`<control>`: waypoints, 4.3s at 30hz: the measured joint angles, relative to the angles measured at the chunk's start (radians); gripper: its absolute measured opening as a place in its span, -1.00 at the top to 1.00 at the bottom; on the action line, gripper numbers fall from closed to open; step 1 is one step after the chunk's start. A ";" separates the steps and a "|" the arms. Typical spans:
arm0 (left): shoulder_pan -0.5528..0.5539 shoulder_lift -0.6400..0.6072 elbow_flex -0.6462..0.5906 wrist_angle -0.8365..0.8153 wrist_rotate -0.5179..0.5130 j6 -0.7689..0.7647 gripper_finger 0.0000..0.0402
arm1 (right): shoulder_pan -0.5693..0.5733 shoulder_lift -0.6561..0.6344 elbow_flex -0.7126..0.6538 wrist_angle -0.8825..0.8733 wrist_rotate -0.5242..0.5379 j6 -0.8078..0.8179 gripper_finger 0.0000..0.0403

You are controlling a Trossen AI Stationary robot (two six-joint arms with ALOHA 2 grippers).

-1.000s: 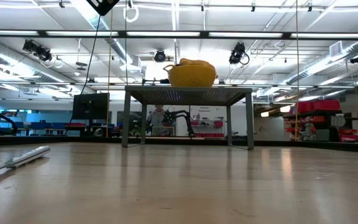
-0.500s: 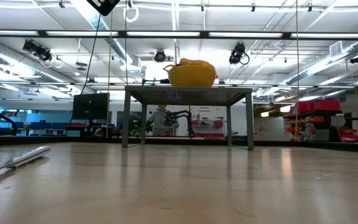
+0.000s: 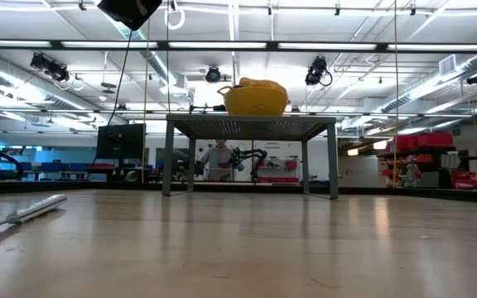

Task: Pick & Place Fruit
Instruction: Put the green table knife to the left of the colander bowl on the shelf

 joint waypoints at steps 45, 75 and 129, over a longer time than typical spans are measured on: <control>-0.023 0.194 0.000 -0.319 -0.137 0.590 -0.54 | 0.000 0.000 0.000 0.000 0.030 -0.011 1.00; -0.024 0.220 -0.091 -0.215 -0.071 0.687 -0.54 | 0.000 0.000 0.000 0.000 0.082 -0.011 1.00; -0.022 0.377 -0.092 -0.132 -0.059 0.674 -0.54 | 0.000 0.000 0.000 -0.008 0.082 -0.011 1.00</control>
